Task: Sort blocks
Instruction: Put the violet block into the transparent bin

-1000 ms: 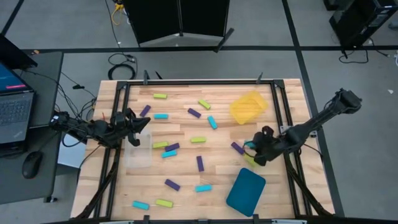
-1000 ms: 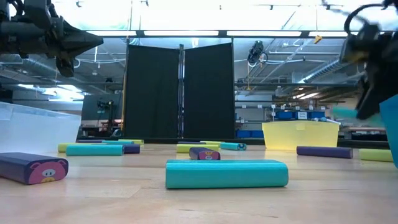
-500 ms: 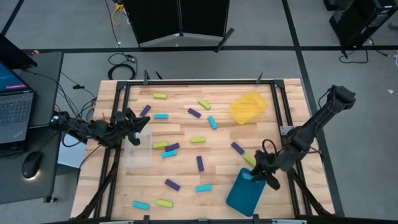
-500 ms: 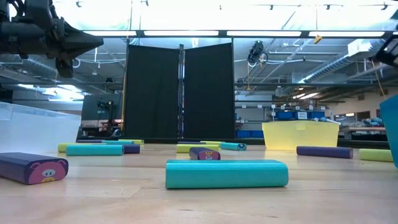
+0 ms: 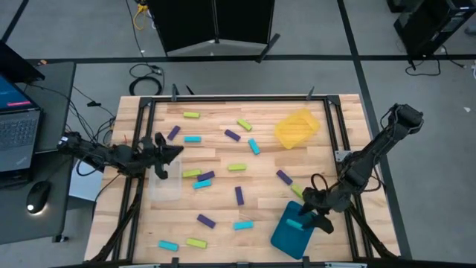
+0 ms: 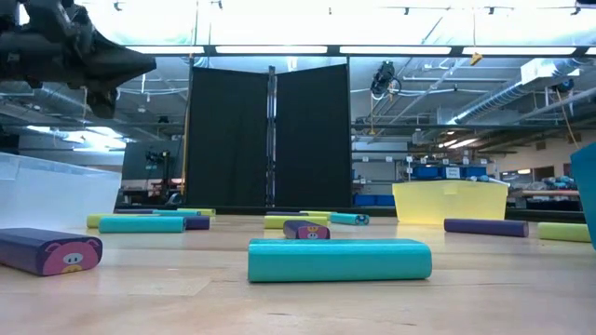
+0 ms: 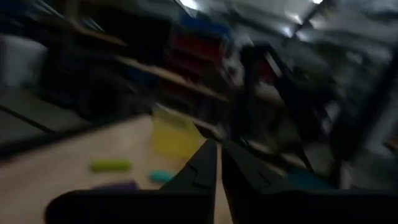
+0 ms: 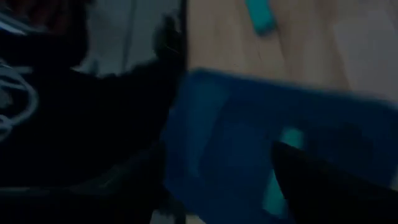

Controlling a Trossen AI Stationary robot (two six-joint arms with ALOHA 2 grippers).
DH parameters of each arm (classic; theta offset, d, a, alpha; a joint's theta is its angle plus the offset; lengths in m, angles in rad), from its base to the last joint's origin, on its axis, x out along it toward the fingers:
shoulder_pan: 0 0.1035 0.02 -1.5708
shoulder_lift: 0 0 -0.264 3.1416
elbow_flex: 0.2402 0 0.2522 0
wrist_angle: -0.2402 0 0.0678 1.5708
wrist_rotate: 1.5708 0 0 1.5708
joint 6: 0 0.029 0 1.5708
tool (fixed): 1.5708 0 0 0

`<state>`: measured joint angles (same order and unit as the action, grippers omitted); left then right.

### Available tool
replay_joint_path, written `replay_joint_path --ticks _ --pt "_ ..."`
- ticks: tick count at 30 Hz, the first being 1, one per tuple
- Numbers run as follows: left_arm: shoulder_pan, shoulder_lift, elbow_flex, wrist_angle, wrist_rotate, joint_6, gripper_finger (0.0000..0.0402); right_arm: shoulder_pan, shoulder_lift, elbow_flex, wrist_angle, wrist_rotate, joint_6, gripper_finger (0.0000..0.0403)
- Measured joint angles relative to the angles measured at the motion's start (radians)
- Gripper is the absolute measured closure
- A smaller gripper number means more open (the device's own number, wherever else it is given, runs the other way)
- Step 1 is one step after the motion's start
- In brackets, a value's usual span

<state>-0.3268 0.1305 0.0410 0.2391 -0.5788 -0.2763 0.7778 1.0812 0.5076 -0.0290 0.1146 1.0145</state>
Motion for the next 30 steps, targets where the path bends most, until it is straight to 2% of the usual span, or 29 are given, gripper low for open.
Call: replay_joint_path --ticks 4,10,17,20,24,30 --pt "0.0 0.17 0.089 -0.048 0.108 -0.054 0.0331 -0.036 -0.046 0.001 0.097 0.068 -0.135 0.0103" --pt "-0.001 0.55 0.294 -0.188 0.252 -0.035 0.0276 -0.103 -0.091 0.001 0.29 0.16 -0.433 0.0116" --pt "-0.026 0.968 0.554 -0.38 0.452 0.01 0.0233 -0.171 -0.071 0.002 0.54 0.264 -0.817 0.0116" --pt "-0.069 1.117 0.658 -0.452 0.485 0.048 0.0222 -0.213 -0.071 0.002 0.541 0.31 -0.875 0.0112" --pt "-0.143 1.283 0.795 -0.563 0.486 0.066 0.0217 -0.26 -0.069 0.002 0.537 0.312 -0.897 0.0108" --pt "-0.245 1.487 0.935 -0.683 0.492 0.058 0.0217 -0.298 -0.069 0.002 0.536 0.312 -0.943 0.0108"
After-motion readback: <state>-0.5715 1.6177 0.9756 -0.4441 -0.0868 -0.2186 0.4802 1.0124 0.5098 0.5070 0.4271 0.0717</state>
